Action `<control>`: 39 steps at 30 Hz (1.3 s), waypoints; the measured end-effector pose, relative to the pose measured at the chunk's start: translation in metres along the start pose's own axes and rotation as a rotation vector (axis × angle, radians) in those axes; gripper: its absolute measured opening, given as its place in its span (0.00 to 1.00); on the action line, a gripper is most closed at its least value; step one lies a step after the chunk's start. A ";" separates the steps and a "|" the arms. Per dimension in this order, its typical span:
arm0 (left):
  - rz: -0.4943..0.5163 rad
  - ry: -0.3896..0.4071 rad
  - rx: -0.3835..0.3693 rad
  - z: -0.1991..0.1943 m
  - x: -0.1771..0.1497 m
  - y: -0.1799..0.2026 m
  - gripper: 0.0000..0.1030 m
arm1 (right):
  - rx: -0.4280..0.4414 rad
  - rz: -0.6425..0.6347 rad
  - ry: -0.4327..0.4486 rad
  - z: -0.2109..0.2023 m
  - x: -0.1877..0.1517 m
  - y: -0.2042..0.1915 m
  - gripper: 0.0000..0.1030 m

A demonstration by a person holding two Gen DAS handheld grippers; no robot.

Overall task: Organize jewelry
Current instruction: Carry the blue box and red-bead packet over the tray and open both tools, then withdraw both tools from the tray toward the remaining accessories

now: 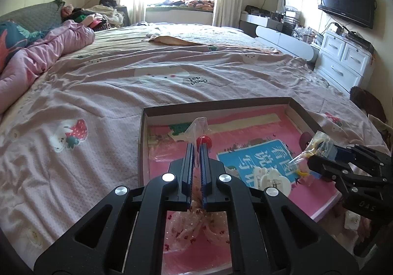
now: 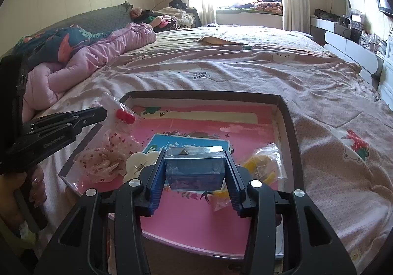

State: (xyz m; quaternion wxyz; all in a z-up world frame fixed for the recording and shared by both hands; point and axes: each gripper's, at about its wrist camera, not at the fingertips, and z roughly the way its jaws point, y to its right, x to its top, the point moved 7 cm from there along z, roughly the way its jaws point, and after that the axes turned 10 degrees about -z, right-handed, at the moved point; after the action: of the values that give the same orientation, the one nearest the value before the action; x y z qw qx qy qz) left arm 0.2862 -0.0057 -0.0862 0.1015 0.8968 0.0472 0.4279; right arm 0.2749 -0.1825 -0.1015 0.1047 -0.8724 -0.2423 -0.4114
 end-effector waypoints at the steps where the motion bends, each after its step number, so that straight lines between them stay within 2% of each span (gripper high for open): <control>1: 0.000 -0.004 -0.001 0.000 -0.001 0.001 0.01 | 0.003 0.004 -0.003 0.000 -0.001 0.000 0.41; 5: -0.007 -0.027 -0.018 -0.002 -0.007 0.002 0.05 | 0.015 0.031 -0.027 0.003 -0.006 0.001 0.41; 9: -0.023 -0.059 -0.034 -0.003 -0.014 0.004 0.16 | 0.011 0.030 -0.038 0.003 -0.010 0.000 0.41; 14: -0.032 -0.078 -0.049 -0.008 -0.020 0.005 0.25 | 0.006 0.033 -0.048 0.002 -0.014 0.002 0.41; 16: -0.036 -0.080 -0.055 -0.010 -0.021 0.004 0.32 | 0.006 0.039 -0.053 0.002 -0.016 0.003 0.42; 20: -0.039 -0.081 -0.067 -0.017 -0.021 0.005 0.33 | 0.005 0.052 -0.063 0.000 -0.020 0.005 0.42; 22: -0.042 -0.082 -0.076 -0.021 -0.021 0.005 0.37 | 0.009 0.058 -0.062 -0.001 -0.020 0.005 0.42; 34: -0.054 -0.055 -0.096 -0.048 -0.020 0.007 0.45 | -0.004 0.060 0.000 -0.027 -0.012 0.006 0.56; 37: -0.062 -0.047 -0.105 -0.057 -0.019 0.009 0.46 | -0.012 0.048 0.036 -0.041 -0.006 0.005 0.64; 39: -0.067 -0.042 -0.113 -0.063 -0.017 0.011 0.54 | -0.028 0.034 0.067 -0.053 -0.002 0.005 0.68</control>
State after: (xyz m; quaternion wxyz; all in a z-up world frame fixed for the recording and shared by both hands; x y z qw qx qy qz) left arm 0.2271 -0.0100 -0.0581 0.1674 0.8963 0.0508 0.4075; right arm 0.2409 -0.2079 -0.0693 0.1073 -0.8635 -0.2181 -0.4420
